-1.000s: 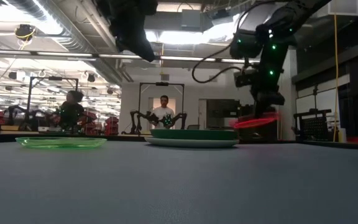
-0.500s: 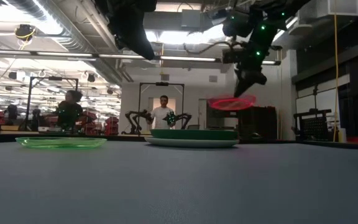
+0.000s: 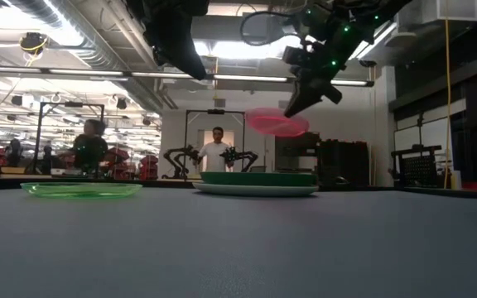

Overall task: Stack plastic plates
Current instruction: Stack the light pink plate on top of the white plate

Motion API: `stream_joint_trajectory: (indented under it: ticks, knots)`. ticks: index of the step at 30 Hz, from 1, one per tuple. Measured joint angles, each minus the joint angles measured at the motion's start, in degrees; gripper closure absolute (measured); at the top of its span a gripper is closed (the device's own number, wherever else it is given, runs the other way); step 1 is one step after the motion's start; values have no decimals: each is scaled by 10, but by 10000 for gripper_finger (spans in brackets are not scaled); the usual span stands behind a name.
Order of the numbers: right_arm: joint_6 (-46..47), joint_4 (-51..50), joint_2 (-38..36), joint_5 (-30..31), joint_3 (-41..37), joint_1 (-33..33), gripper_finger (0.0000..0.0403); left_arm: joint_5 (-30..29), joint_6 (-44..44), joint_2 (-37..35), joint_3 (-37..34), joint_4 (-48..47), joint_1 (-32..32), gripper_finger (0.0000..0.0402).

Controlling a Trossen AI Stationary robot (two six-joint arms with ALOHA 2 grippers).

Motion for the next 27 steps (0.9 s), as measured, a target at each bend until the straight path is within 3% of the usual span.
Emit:
stream_joint_trajectory:
  ticks: [7, 27]
  knots:
    - [-43, 33, 26, -60, 0, 0, 403, 0, 0, 0, 0, 0, 0, 356]
    - [-49, 67, 154, -65, 0, 0, 403, 0, 0, 0, 0, 1, 0, 356]
